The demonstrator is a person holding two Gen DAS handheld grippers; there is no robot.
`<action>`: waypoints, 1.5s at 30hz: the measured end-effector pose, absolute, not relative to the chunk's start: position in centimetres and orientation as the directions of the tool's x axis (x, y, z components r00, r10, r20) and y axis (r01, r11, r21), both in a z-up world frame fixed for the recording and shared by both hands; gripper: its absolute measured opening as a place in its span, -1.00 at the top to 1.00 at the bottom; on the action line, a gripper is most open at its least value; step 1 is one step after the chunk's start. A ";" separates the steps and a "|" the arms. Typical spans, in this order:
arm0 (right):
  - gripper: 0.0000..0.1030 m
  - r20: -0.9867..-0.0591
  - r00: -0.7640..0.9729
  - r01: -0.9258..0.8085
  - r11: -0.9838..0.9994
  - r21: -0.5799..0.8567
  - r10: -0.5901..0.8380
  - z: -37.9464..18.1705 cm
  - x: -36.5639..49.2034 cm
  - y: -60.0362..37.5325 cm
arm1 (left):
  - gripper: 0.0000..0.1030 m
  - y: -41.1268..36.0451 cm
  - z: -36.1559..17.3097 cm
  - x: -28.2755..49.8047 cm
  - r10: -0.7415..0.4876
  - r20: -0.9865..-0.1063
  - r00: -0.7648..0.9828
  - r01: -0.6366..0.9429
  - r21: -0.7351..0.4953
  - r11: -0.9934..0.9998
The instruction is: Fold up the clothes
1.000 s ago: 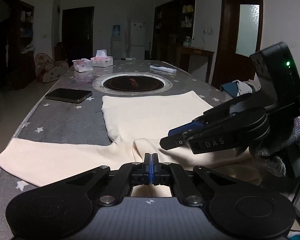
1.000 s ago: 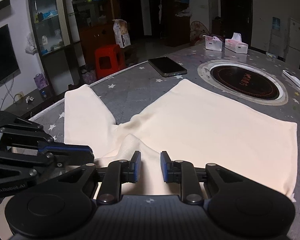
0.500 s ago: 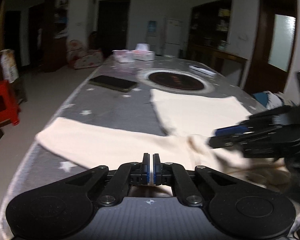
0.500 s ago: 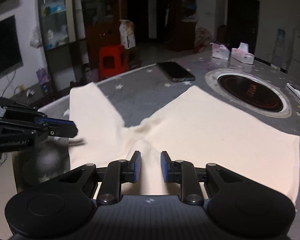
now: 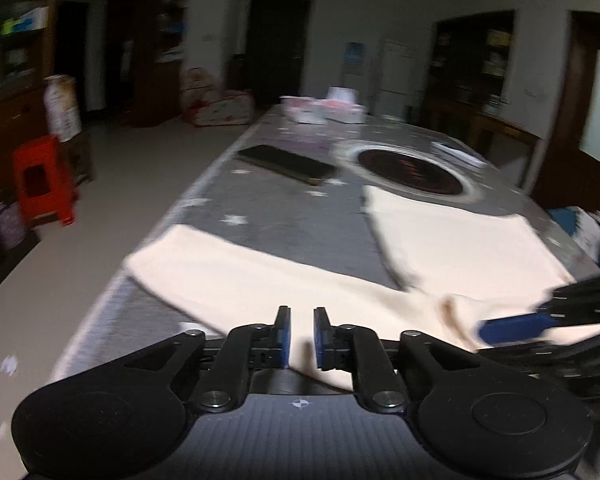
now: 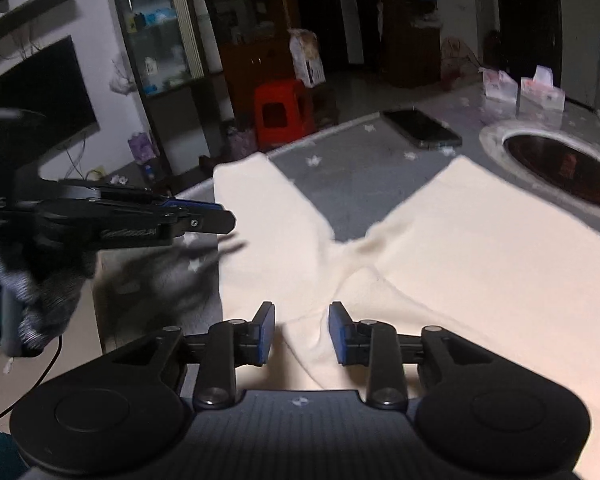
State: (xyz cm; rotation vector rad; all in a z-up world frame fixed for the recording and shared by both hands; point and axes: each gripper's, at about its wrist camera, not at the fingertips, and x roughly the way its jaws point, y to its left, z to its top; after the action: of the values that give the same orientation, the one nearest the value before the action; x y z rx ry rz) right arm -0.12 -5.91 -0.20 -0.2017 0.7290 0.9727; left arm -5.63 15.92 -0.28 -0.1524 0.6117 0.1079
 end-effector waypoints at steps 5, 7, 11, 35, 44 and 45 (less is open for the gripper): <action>0.43 -0.628 0.410 -0.773 0.617 0.145 0.661 0.3 0.8 -6.7 | 0.45 18.6 -0.6 -4.9 0.176 -0.589 0.789 -0.283 -0.094 0.955; 0.42 -0.628 0.419 -0.783 0.612 0.117 0.656 0.4 0.4 -6.5 | 0.39 19.5 -0.7 -4.7 0.210 -0.595 0.776 -0.322 -0.088 0.943; 0.43 -0.639 0.359 -0.829 0.547 0.117 0.681 0.5 -0.8 -5.8 | 0.36 20.8 -1.1 -4.0 0.246 -0.602 0.760 -0.356 -0.069 0.932; 0.31 -0.620 0.341 -0.824 0.542 0.165 0.707 0.7 -1.5 -6.7 | 0.15 24.3 -2.4 -1.4 0.275 -0.628 0.728 -0.447 -0.130 0.885; 0.31 -0.585 0.462 -0.754 0.643 0.137 0.666 3.0 -2.2 -11.7 | 0.86 24.2 -1.0 -1.4 0.218 -0.581 0.784 -0.398 -0.202 0.895; 0.31 -0.584 0.471 -0.745 0.653 0.138 0.661 3.1 -2.3 -12.3 | 0.86 23.7 -0.3 -1.6 0.201 -0.566 0.800 -0.377 -0.214 0.901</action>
State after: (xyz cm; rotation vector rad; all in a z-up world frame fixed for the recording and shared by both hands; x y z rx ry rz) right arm -2.31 -12.27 3.07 -0.1424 0.6495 0.8642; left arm -1.55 23.70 -0.31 -0.3270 0.5645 0.3161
